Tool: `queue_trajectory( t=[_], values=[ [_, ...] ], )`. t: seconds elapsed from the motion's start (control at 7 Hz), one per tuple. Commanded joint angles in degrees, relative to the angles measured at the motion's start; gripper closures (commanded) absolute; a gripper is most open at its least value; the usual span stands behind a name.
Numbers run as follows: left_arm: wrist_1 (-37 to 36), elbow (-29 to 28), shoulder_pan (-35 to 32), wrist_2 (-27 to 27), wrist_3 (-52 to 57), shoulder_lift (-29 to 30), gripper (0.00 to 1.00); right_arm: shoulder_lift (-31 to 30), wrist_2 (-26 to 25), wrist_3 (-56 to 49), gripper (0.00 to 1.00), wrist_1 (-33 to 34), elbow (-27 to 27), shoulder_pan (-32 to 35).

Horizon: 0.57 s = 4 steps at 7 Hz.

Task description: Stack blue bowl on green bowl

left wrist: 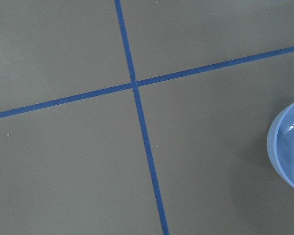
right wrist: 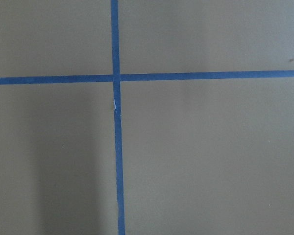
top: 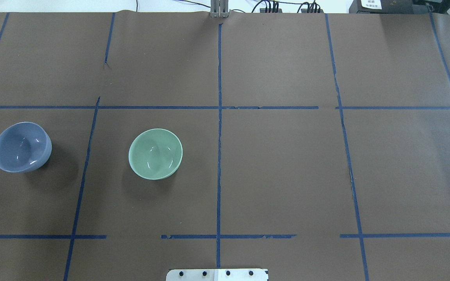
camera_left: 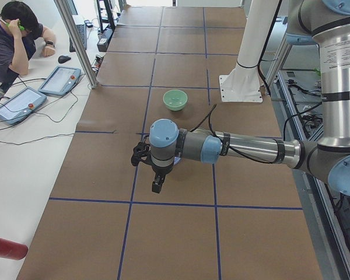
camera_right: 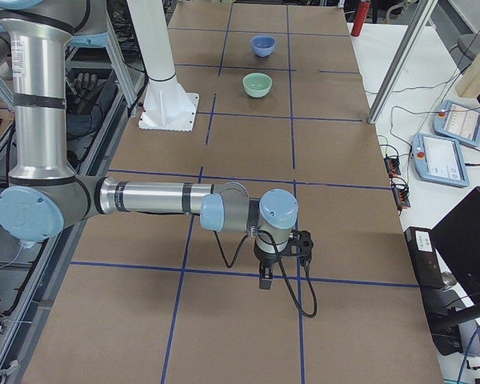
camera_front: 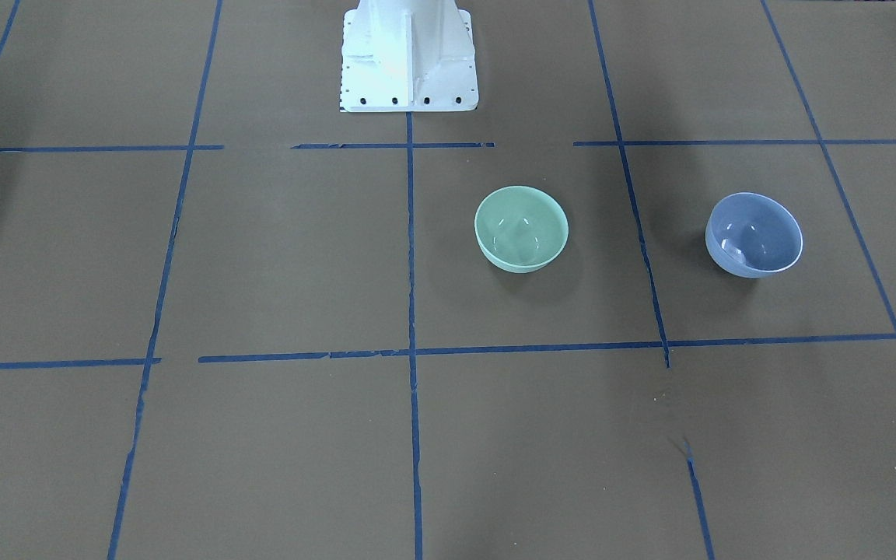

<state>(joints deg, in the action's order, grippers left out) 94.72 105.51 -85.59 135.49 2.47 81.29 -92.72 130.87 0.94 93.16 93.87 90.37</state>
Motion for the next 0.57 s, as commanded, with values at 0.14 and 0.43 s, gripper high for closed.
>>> queue_trajectory(
  t=[0.14,0.43],
  values=[
    [15.03,-2.85,13.74,-0.67,-23.59,0.36,0.00,0.00,0.00,-0.07,0.00,0.00,0.00,-0.02],
    [22.04,-4.60,19.03,-7.65,-35.02,0.27,0.00,0.00,0.00,-0.06,0.00,0.00,0.00,-0.02]
  ],
)
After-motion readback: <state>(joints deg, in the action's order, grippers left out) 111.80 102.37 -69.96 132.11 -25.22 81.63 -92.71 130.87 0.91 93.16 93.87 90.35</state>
